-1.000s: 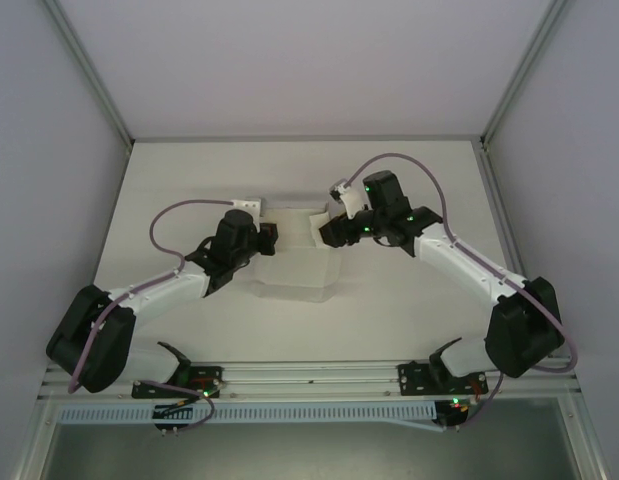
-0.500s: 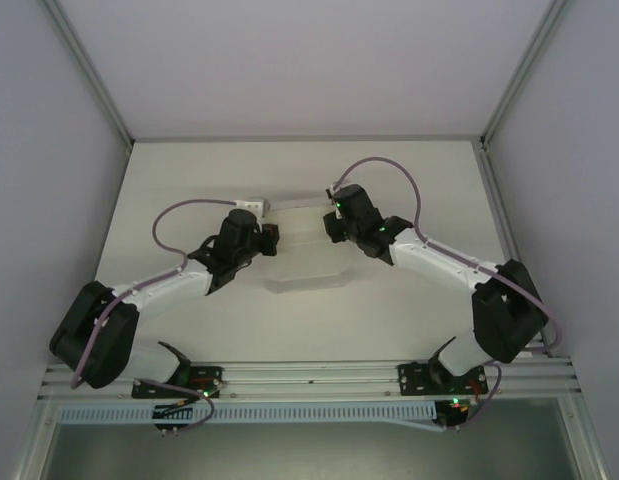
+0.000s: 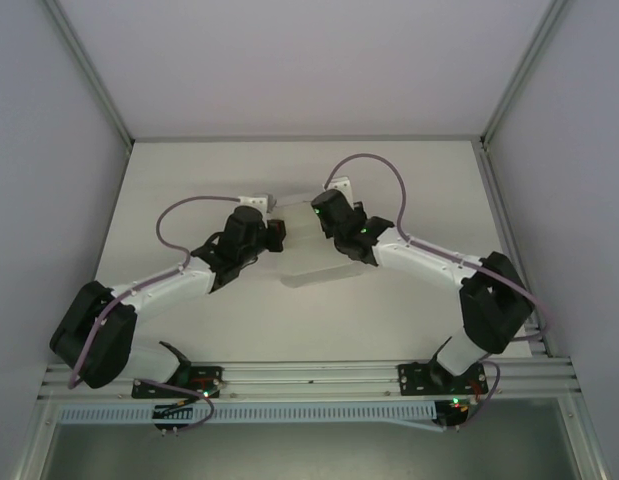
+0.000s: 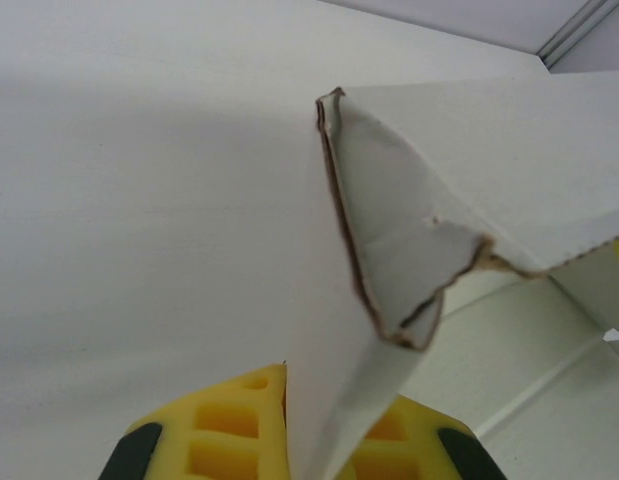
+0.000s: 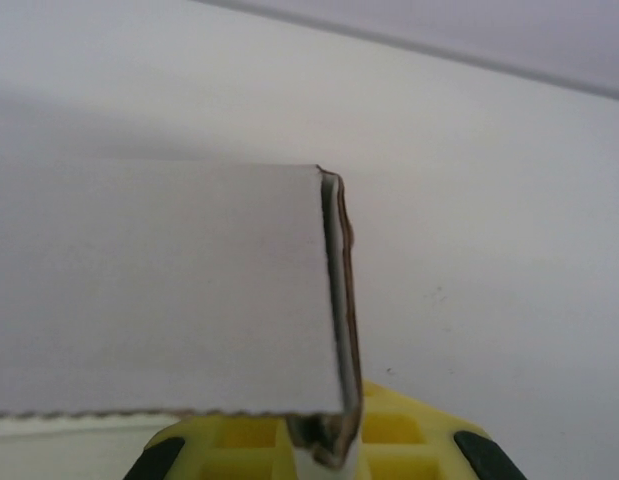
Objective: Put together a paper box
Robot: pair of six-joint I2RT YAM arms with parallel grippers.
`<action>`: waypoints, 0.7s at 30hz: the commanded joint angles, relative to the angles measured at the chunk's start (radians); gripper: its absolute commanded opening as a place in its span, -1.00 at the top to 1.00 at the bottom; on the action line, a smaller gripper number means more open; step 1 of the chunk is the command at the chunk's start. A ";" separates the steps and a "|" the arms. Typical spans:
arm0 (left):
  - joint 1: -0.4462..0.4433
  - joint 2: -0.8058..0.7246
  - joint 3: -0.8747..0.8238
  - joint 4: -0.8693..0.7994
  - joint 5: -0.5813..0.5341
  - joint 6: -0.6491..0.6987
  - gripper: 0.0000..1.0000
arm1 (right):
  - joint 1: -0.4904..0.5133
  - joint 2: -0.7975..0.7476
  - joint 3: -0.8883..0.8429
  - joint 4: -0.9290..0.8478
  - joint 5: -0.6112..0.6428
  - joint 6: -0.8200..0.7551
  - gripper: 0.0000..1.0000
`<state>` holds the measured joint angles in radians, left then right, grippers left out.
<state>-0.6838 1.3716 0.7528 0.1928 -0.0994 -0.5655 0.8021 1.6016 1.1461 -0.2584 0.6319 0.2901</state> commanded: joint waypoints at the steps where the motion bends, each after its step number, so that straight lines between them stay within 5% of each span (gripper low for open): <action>1: 0.015 -0.008 0.037 -0.109 -0.130 -0.066 1.00 | -0.050 0.093 0.023 -0.209 0.463 0.009 0.96; 9: 0.018 0.014 0.050 -0.136 -0.143 -0.093 1.00 | -0.052 0.116 0.021 -0.160 0.455 -0.005 0.99; 16: 0.017 0.018 0.060 -0.111 -0.092 -0.084 1.00 | -0.052 0.012 -0.099 0.092 0.137 -0.126 0.92; 21: 0.017 0.015 0.068 -0.106 -0.068 -0.082 1.00 | -0.050 -0.090 -0.164 0.185 -0.084 -0.170 0.49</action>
<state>-0.6872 1.4090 0.7906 0.1158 -0.1318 -0.6334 0.7979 1.5650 1.0294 -0.0803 0.5869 0.1879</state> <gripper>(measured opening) 0.047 0.215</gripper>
